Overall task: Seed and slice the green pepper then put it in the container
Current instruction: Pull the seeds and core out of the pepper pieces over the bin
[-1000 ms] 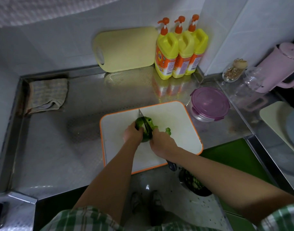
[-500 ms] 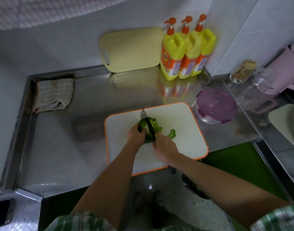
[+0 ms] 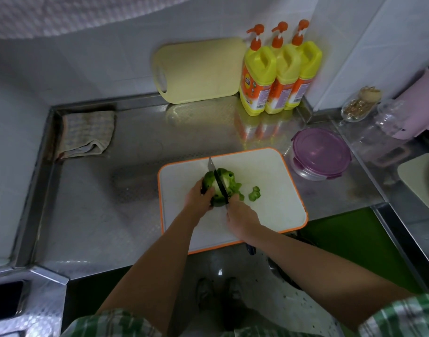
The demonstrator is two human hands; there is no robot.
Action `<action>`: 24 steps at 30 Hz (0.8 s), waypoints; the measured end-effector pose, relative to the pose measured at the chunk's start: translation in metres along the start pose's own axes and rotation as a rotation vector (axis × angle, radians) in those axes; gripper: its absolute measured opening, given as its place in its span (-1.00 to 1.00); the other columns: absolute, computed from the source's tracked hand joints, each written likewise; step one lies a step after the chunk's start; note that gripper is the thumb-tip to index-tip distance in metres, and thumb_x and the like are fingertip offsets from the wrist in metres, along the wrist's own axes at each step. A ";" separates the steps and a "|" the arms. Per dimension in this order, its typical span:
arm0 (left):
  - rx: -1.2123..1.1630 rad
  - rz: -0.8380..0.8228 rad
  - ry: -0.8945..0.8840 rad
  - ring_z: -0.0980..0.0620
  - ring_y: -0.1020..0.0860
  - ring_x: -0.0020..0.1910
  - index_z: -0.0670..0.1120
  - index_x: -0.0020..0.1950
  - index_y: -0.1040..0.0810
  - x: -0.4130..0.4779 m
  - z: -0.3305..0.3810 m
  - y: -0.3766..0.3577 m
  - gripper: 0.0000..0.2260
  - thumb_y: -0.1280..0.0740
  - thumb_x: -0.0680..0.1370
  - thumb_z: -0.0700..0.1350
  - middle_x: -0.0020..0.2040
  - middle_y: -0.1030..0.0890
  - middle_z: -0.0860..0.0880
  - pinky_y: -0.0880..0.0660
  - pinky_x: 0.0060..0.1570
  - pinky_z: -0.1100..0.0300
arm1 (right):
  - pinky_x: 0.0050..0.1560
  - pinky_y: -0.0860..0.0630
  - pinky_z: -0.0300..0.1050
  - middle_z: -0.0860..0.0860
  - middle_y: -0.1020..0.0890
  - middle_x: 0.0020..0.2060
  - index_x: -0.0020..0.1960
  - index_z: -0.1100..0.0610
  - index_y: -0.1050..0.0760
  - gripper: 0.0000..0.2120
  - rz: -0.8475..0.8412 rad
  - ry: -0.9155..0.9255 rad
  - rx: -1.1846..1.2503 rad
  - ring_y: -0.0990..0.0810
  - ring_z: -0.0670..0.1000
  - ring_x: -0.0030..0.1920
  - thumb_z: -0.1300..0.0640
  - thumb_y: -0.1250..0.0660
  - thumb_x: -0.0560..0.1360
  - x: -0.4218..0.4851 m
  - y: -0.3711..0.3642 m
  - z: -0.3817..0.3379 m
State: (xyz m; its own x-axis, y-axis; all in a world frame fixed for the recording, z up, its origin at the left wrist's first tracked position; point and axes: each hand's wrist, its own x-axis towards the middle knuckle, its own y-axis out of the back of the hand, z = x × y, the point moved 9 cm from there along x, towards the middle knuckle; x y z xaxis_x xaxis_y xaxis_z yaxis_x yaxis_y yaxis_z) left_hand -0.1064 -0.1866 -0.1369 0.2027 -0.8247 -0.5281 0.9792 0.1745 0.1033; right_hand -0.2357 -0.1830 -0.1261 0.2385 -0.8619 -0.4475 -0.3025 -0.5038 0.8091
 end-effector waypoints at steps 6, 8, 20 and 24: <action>-0.015 -0.019 0.000 -0.11 -0.49 0.11 -0.09 0.49 -0.29 0.000 0.002 0.001 -0.59 -0.22 0.64 -0.20 0.18 -0.46 -0.13 -0.54 0.07 0.00 | -0.19 -0.37 -0.10 0.12 -0.59 -0.04 0.27 0.25 -0.26 -0.76 0.013 0.000 -0.053 -0.61 0.14 -0.02 0.20 -0.08 0.62 0.001 0.002 0.002; -0.026 -0.024 -0.001 -0.11 -0.49 0.11 -0.08 0.48 -0.30 -0.001 0.001 0.003 -0.60 -0.22 0.64 -0.19 0.20 -0.46 -0.14 -0.54 0.06 0.02 | -0.19 -0.38 -0.11 0.14 -0.60 -0.01 0.23 0.24 -0.28 -0.79 0.023 -0.013 -0.026 -0.61 0.14 -0.03 0.20 -0.09 0.62 0.003 0.000 0.000; -0.226 -0.061 0.166 -0.15 -0.53 0.11 -0.12 0.46 -0.29 -0.010 -0.019 0.018 -0.65 -0.16 0.66 -0.17 0.32 -0.44 -0.23 -0.60 -0.07 0.02 | -0.18 -0.39 -0.07 0.17 -0.54 -0.07 0.10 0.24 -0.32 -0.79 -0.055 -0.020 0.166 -0.57 0.21 -0.02 0.09 -0.15 0.61 0.018 0.012 0.013; -0.282 -0.035 0.250 -0.16 -0.53 0.16 -0.16 0.38 -0.34 -0.011 -0.028 0.019 -0.70 -0.10 0.66 -0.12 0.30 -0.47 -0.23 -0.58 -0.03 -0.02 | -0.21 -0.38 -0.08 0.23 -0.59 -0.06 0.14 0.28 -0.36 -0.78 0.074 0.037 0.179 -0.58 0.24 -0.05 0.14 -0.15 0.60 0.018 0.034 0.011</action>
State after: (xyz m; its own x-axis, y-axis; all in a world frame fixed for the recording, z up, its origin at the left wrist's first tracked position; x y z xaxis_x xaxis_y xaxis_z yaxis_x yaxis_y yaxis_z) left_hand -0.0906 -0.1596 -0.1527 0.1272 -0.6821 -0.7201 0.9380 0.3186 -0.1362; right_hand -0.2513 -0.2165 -0.1111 0.2420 -0.8961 -0.3721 -0.4786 -0.4438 0.7576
